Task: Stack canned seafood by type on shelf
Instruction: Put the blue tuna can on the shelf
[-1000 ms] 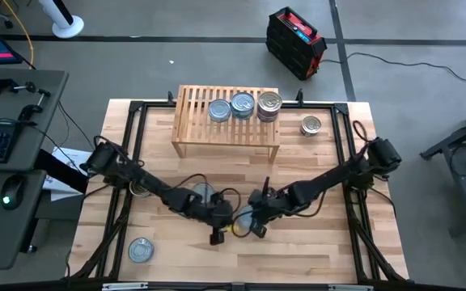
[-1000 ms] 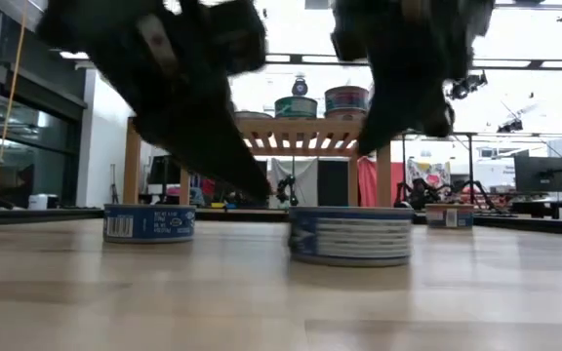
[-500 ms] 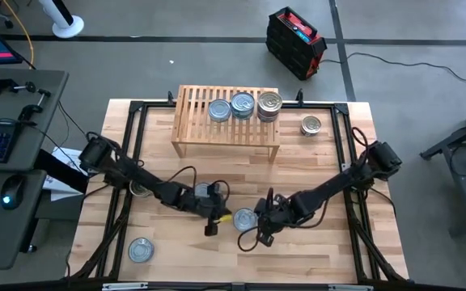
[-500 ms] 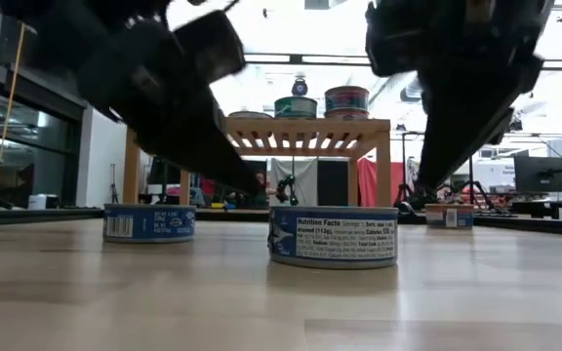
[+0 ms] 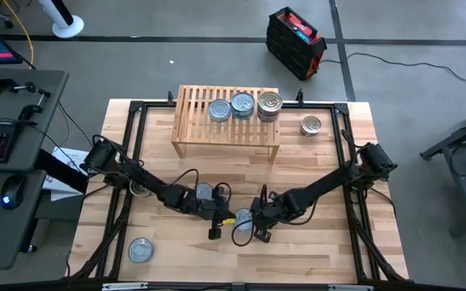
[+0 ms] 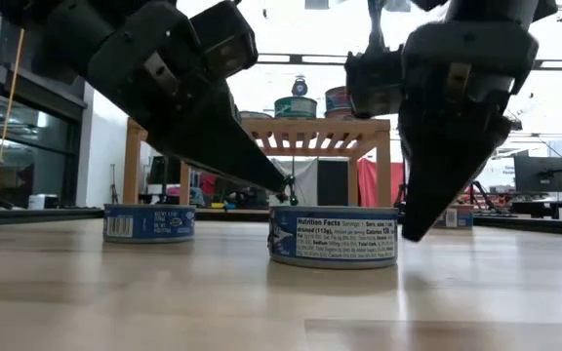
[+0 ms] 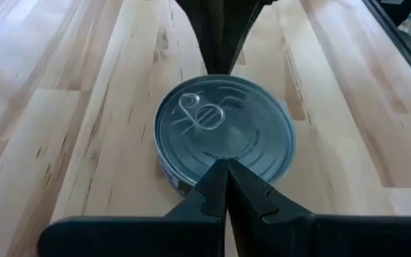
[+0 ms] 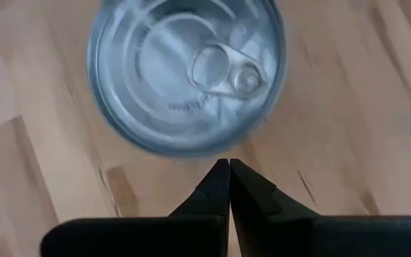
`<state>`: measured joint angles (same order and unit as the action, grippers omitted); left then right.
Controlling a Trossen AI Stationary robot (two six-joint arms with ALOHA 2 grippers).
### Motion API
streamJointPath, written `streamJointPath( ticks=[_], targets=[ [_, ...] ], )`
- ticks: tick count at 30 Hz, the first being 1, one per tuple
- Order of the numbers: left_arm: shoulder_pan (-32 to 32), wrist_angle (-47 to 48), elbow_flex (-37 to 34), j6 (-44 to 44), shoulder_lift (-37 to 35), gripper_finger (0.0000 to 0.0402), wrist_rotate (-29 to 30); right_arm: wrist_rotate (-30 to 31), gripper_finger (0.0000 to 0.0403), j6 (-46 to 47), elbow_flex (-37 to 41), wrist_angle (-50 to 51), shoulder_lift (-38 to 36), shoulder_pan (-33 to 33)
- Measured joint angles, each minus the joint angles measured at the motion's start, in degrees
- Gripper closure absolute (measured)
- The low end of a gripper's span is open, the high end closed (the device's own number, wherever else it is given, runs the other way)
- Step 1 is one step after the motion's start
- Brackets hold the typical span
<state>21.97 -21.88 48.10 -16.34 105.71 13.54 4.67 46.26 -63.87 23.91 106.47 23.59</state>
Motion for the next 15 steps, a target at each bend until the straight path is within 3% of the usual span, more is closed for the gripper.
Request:
streamJointPath(
  ticks=[6,15],
  targets=[
    [-0.21,-1.24,0.08,-0.72,1.97,0.0402,0.04,-0.62,0.0403,-0.63,0.04,-1.59,1.32,-0.39],
    [0.31,4.5,0.15,-1.85,1.68,0.0401,0.37,-0.21,0.0403,-2.26,-3.81,-1.91,-0.5,-0.33]
  ],
)
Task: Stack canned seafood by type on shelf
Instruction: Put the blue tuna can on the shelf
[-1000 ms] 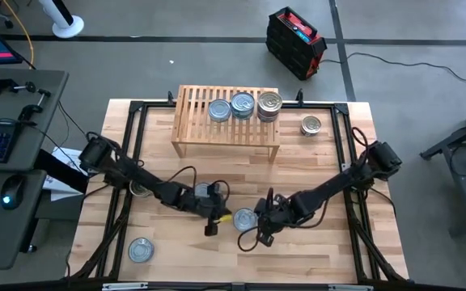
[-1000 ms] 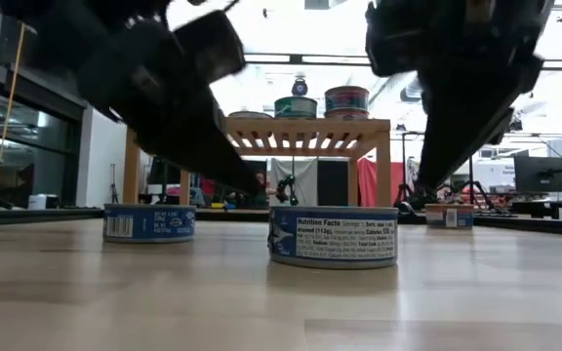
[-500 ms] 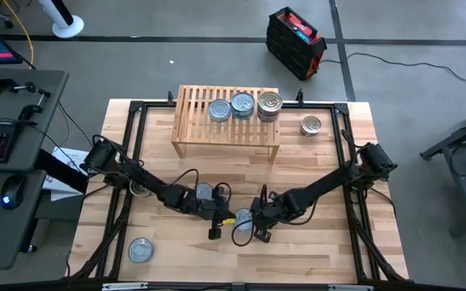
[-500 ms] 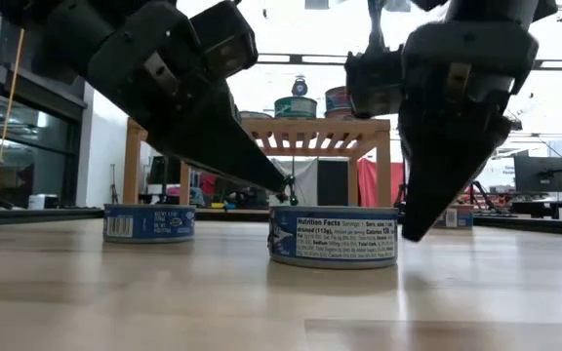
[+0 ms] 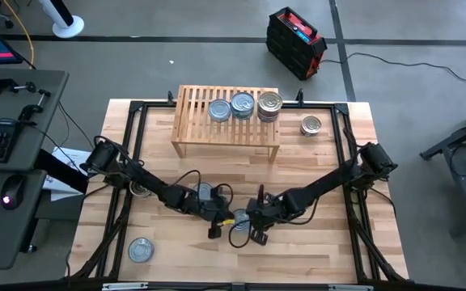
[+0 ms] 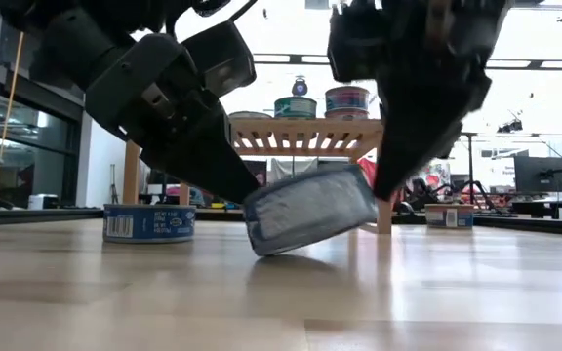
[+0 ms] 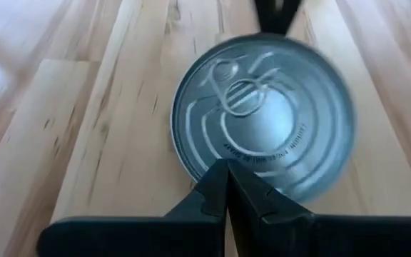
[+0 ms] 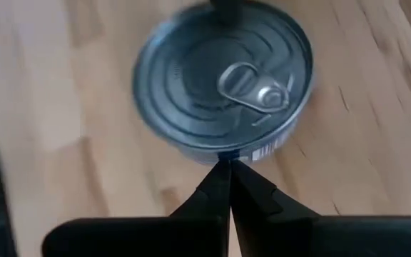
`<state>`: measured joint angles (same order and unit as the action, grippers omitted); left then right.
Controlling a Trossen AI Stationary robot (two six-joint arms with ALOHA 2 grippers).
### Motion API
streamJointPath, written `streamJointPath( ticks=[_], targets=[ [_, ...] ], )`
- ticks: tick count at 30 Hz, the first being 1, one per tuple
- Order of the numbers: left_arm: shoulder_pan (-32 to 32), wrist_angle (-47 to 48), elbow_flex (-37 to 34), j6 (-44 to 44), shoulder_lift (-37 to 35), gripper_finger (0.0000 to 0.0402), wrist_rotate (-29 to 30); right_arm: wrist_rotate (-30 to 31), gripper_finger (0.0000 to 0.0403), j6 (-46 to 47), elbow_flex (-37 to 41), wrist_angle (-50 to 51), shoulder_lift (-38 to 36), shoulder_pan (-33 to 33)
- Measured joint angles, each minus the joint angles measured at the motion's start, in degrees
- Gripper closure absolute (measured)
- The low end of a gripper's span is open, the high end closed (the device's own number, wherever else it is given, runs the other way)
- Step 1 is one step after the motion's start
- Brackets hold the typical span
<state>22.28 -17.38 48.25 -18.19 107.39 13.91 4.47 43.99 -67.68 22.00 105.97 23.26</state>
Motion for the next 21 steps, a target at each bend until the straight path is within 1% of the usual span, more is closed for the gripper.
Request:
streamJointPath(
  ticks=[4,8,11,14,18,21],
  targets=[
    [-0.06,1.56,-0.04,-0.14,0.0,0.0401,0.61,0.29,0.0403,-1.58,-2.65,-0.62,-0.09,-0.25],
    [0.03,2.96,-0.33,-1.11,0.63,0.0401,-0.04,4.37,0.0403,-2.27,-4.16,-1.2,-0.21,-0.82],
    [0.04,3.91,-0.32,-1.7,0.57,0.0401,0.17,4.49,0.0403,-3.28,-4.67,-0.34,0.13,-1.48],
    [0.02,5.95,-0.2,-1.98,0.26,0.0401,0.89,3.19,0.0403,-4.5,-5.45,-0.03,-0.15,-1.9],
    [-0.05,13.05,-0.17,-4.69,-2.25,0.0401,1.62,2.68,0.0403,-9.23,-7.41,4.67,-1.09,-2.48],
    [-0.07,18.89,-0.29,-6.05,-4.94,0.0401,3.1,2.54,0.0403,-12.38,-10.25,8.56,-2.7,-3.16]
  ],
)
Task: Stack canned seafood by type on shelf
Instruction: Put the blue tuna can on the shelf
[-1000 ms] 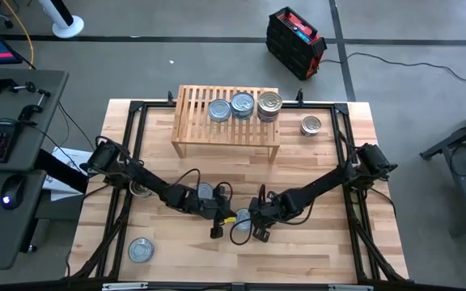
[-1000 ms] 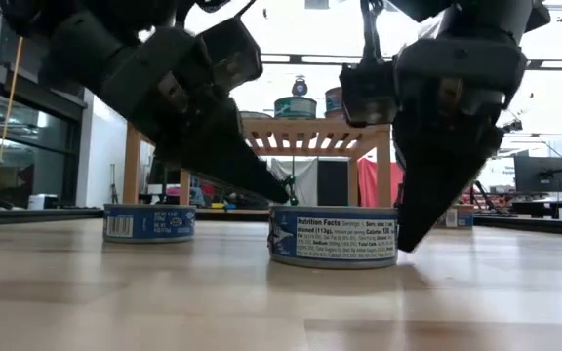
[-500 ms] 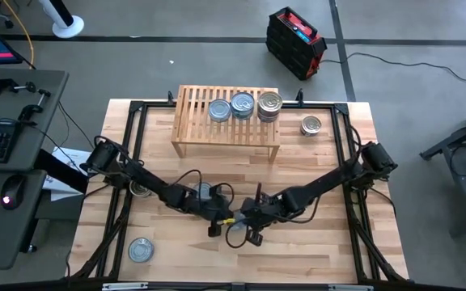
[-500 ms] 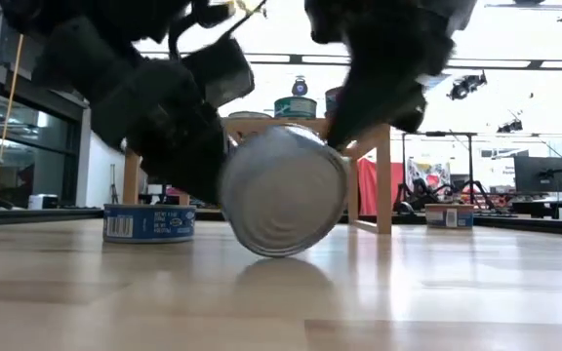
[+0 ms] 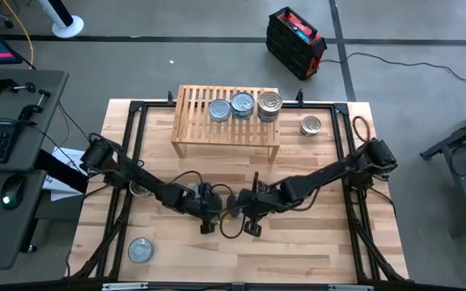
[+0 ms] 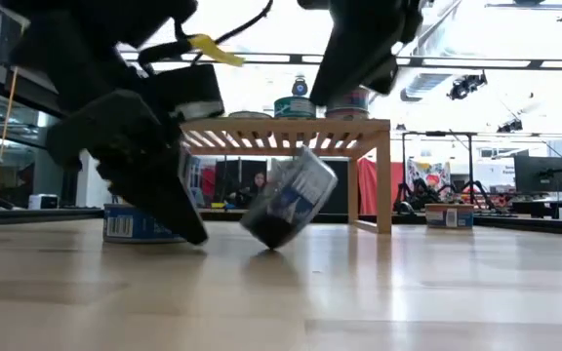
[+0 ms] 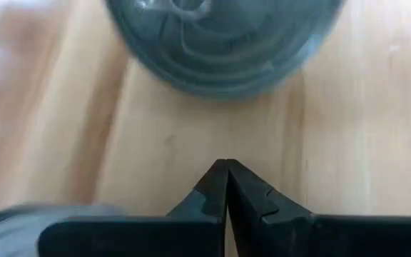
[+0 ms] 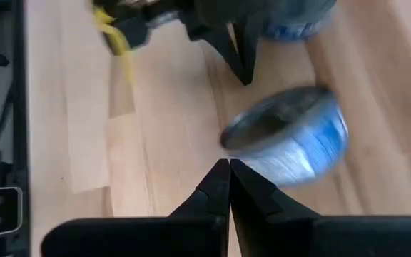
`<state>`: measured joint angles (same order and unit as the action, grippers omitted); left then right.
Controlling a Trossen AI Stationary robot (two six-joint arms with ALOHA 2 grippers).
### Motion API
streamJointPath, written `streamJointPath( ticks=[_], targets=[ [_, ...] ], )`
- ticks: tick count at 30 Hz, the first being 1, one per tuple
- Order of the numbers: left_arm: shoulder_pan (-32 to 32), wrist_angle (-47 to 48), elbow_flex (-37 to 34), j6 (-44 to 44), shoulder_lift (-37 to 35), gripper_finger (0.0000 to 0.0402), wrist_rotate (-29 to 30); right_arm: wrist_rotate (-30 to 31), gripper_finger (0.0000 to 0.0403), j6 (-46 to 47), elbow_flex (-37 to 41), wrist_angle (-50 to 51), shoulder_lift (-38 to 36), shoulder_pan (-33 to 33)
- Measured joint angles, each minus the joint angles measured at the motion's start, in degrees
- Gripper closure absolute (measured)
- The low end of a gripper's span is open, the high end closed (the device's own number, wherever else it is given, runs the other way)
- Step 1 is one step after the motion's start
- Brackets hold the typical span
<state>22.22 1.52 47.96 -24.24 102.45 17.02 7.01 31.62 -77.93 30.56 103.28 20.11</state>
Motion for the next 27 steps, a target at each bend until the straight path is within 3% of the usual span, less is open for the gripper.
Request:
streamJointPath(
  ticks=[7,11,15,20,24,27],
  targets=[
    [0.73,4.29,-0.21,-5.04,-5.38,0.0401,3.68,-0.04,0.04,-2.1,-7.36,8.54,-0.21,-1.13],
    [0.83,2.8,-0.12,-7.69,-5.73,0.0401,4.38,0.28,0.0368,-1.96,-8.2,13.48,-0.24,-2.53],
    [0.75,0.92,-0.21,-8.7,-5.7,0.0401,5.33,0.43,0.0307,-2.26,-6.15,18.59,-0.24,-3.35],
    [-0.75,-8.6,-0.13,-2.12,-5.77,0.0401,6.42,-0.9,0.0262,-2.09,3.76,19.46,-2.1,-2.7],
    [-3.09,-13.33,-0.11,4.95,-5.77,0.0401,6.4,-4.06,0.0286,6.35,13.99,11.88,-6.57,-1.68],
    [-5.37,-15.15,-0.11,8.12,-5.63,0.0401,5.21,-4.3,0.0359,12.37,20.62,2.84,-9.05,-1.02]
  ],
)
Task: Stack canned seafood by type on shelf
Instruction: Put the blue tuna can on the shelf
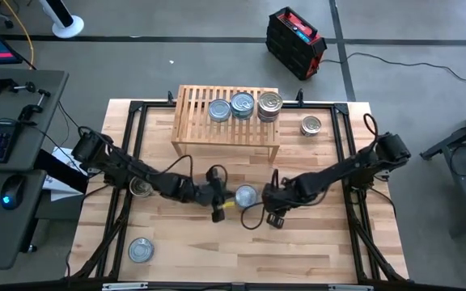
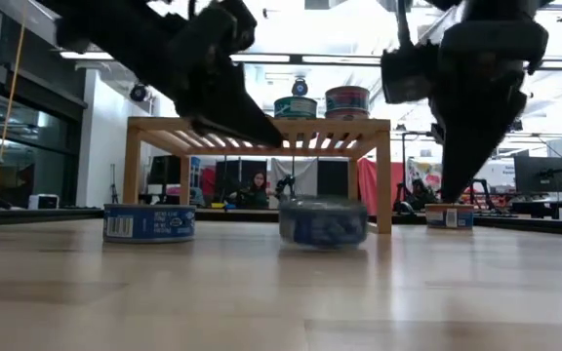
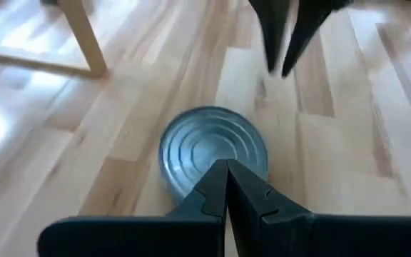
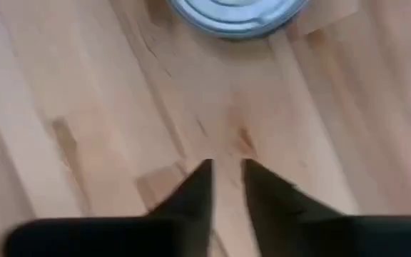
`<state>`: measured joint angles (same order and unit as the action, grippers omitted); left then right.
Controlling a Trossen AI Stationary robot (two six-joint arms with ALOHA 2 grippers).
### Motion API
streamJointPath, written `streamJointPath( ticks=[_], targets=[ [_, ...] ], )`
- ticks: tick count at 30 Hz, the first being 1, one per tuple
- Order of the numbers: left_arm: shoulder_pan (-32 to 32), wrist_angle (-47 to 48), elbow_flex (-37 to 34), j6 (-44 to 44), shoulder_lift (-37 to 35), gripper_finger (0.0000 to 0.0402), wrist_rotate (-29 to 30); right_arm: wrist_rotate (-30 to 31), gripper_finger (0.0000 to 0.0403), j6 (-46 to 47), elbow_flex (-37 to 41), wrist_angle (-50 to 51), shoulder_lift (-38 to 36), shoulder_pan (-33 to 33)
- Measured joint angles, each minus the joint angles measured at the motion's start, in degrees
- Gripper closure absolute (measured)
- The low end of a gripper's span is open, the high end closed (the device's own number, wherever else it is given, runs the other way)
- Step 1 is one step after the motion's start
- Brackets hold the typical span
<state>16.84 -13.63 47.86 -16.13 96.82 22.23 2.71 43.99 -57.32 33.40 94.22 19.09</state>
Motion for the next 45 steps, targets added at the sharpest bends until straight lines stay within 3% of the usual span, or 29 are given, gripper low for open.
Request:
streamJointPath(
  ticks=[2,7,15,21,45],
  targets=[
    [-1.6,-0.31,0.04,2.14,0.74,0.0401,-2.4,0.08,0.039,3.11,3.34,-6.72,-0.33,0.04],
    [-4.8,-0.68,0.02,5.11,3.9,0.0401,-4.03,3.63,0.0399,9.22,7.84,-18.12,0.23,-0.5],
    [-6.01,-5.55,0.0,4.01,6.24,0.0401,-4.45,6.04,0.0402,8.63,8.06,-18.23,0.65,-2.9],
    [-5.38,-5.52,0.04,1.1,7.05,0.0401,-8.65,5.36,0.0402,8.49,8.06,-18.05,1.44,-4.58],
    [-4.12,-6.96,0.13,-3.38,10.83,0.0401,-8.65,5.55,0.0403,8.47,7.67,-22.98,1.56,-5.21]
  ],
)
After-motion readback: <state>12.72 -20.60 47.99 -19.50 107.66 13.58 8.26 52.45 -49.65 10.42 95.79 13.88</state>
